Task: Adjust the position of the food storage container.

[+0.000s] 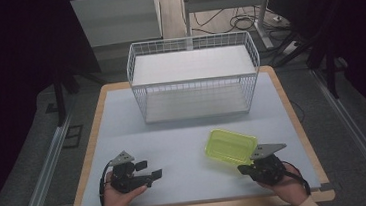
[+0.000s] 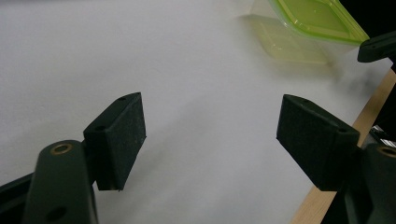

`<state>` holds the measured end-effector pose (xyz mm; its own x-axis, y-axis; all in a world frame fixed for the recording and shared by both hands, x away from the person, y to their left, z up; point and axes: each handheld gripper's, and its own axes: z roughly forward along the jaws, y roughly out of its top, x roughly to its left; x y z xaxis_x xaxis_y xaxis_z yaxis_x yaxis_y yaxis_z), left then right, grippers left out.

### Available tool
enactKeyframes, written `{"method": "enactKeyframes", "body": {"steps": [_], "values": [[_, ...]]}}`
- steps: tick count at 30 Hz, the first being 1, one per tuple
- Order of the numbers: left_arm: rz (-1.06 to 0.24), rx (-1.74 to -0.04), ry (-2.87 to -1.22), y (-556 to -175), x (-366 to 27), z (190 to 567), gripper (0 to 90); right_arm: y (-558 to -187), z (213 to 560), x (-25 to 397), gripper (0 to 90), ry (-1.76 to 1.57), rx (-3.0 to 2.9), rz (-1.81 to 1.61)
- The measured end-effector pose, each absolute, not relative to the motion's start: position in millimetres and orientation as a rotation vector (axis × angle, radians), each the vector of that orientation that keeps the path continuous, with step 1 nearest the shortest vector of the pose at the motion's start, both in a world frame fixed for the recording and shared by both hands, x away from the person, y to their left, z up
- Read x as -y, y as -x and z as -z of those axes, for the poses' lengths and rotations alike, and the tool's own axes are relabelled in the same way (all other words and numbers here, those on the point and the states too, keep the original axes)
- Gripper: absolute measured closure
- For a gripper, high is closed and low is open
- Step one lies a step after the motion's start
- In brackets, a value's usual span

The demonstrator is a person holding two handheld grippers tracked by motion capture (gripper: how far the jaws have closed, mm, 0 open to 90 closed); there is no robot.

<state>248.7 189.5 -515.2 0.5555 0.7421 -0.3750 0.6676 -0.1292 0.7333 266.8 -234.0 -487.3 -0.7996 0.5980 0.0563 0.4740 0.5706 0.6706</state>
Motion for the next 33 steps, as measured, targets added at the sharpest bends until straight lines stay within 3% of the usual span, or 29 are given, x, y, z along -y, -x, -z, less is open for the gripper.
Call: {"method": "enactKeyframes", "body": {"steps": [26,33], "values": [[-0.100,-1.154,-1.848,-249,-188,515,23.5,-284,487,263,89.8,-1.011,-2.543,-1.038],[-0.101,-1.160,-1.843,-249,-188,515,23.5,-283,464,275,89.8,-1.041,-2.446,-1.139]]}}
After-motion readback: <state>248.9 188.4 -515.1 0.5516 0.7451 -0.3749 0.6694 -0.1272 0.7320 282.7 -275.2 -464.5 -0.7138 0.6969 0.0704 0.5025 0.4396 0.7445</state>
